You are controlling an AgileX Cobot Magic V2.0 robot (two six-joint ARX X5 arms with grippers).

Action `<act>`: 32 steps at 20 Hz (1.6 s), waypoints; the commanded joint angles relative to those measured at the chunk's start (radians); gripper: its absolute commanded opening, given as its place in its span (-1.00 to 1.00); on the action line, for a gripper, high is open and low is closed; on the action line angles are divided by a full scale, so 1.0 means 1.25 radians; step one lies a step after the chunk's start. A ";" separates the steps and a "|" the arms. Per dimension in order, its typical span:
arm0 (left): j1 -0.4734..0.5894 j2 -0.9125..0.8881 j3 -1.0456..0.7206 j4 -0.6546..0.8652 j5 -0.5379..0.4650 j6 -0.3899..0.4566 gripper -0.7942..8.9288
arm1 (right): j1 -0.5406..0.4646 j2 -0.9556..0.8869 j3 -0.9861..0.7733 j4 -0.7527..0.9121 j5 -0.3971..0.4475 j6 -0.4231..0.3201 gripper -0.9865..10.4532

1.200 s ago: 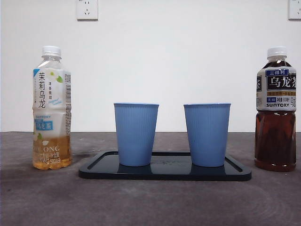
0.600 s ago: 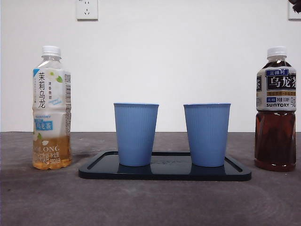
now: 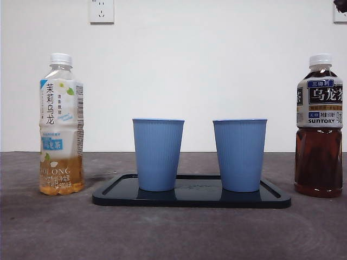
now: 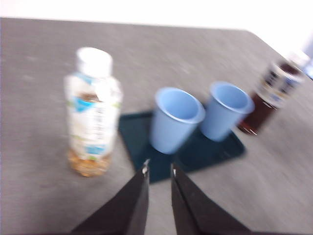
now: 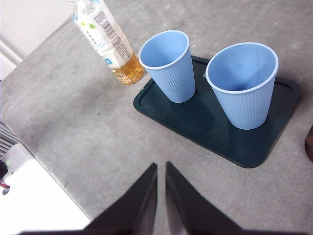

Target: Pour the drink into the cup

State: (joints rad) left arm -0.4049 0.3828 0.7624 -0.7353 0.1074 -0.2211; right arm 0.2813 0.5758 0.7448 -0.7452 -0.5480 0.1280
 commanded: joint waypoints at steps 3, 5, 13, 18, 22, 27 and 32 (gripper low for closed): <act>0.238 -0.116 -0.201 0.117 0.001 0.044 -0.70 | 0.004 0.003 0.013 0.006 -0.002 -0.007 -0.79; 0.301 -0.179 -0.338 0.240 0.001 0.044 -0.70 | 0.004 0.003 0.013 0.006 -0.002 -0.007 -0.79; 0.331 -0.304 -0.600 0.457 -0.019 0.050 -0.70 | 0.004 0.003 0.013 0.007 -0.002 -0.007 -0.79; 0.331 -0.304 -0.600 0.450 -0.032 0.147 -0.70 | 0.004 0.003 0.013 0.007 -0.002 -0.007 -0.79; 0.331 -0.304 -0.600 0.452 -0.032 0.146 -0.70 | 0.004 0.003 0.013 0.007 -0.002 -0.007 -0.79; 0.331 -0.304 -0.600 0.452 -0.032 0.146 -0.70 | 0.004 0.003 0.013 0.007 -0.002 -0.007 -0.79; 0.331 -0.304 -0.600 0.452 -0.032 0.146 -0.70 | 0.004 0.003 0.013 0.007 -0.002 -0.007 -0.79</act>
State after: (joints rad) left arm 0.0063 0.0044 0.0322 -0.1761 0.0723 -0.0494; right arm 0.2813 0.5758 0.7452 -0.7448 -0.5476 0.1276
